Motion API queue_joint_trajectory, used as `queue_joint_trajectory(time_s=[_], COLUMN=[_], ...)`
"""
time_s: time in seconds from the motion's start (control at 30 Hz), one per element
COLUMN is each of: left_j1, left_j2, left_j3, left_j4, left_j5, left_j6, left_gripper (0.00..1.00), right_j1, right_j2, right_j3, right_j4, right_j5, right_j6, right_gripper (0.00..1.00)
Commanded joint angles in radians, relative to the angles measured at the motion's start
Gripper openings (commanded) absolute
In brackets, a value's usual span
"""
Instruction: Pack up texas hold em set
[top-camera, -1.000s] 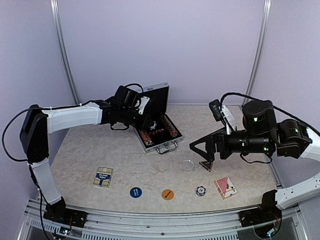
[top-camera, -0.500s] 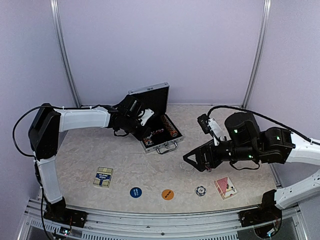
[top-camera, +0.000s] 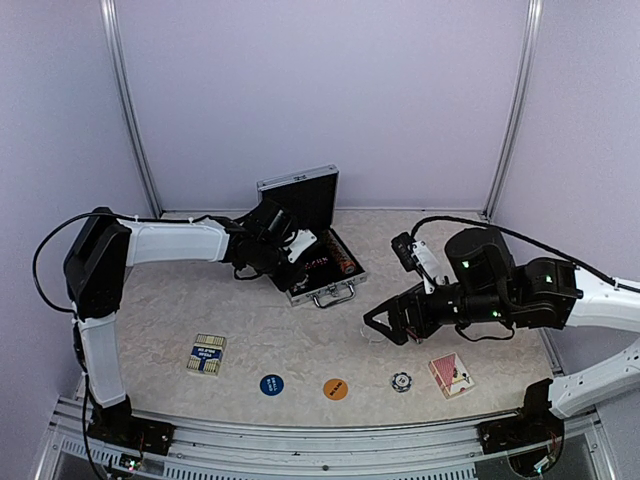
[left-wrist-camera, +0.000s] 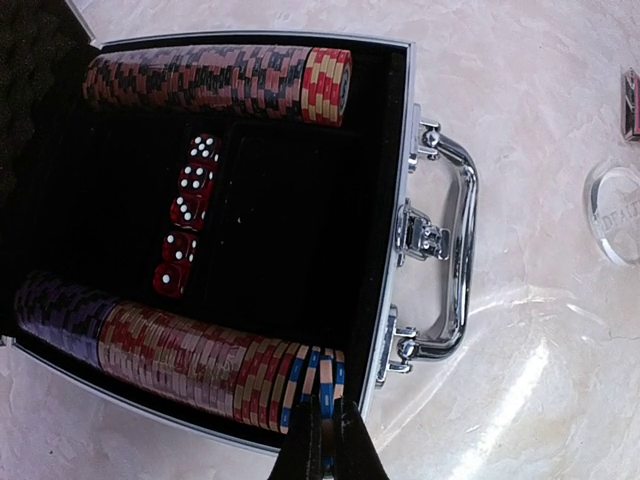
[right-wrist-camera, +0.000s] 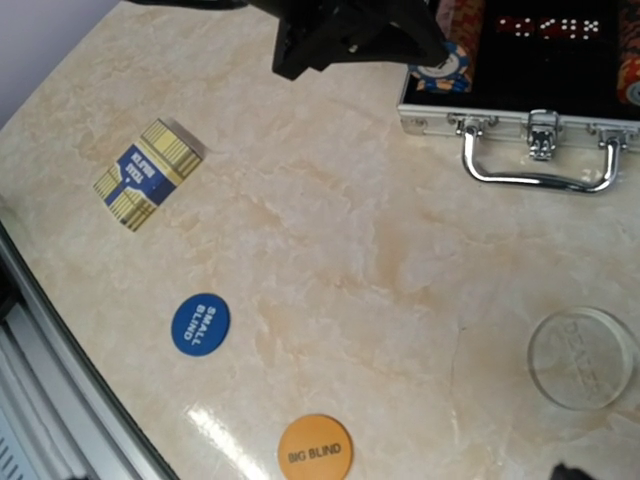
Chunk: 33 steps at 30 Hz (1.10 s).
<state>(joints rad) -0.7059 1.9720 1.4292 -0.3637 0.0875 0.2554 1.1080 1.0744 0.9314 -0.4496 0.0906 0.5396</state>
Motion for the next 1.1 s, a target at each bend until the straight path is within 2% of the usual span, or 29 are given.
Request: queue_joint_trajectory(time_s=[0.0, 0.53, 1.07], left_j1=[-0.003, -0.032, -0.023], left_j2=[-0.013, -0.094, -0.006], left_j3=[-0.029, -0.058, -0.015], left_j4=[0.024, 0.027, -0.009], left_j5=[-0.043, 0.017, -0.043], left_j6=[0.008, 0.028, 0.050], left_gripper=[0.00, 0.00, 0.00], right_j1=[-0.011, -0.022, -0.028], right_j2=[-0.010, -0.025, -0.007], right_j3=[-0.017, -0.033, -0.019], right_j4=[0.029, 0.035, 0.036], right_j5=[-0.017, -0.033, -0.048], right_j6=[-0.004, -0.009, -0.016], right_gripper=[1.00, 1.00, 1.00])
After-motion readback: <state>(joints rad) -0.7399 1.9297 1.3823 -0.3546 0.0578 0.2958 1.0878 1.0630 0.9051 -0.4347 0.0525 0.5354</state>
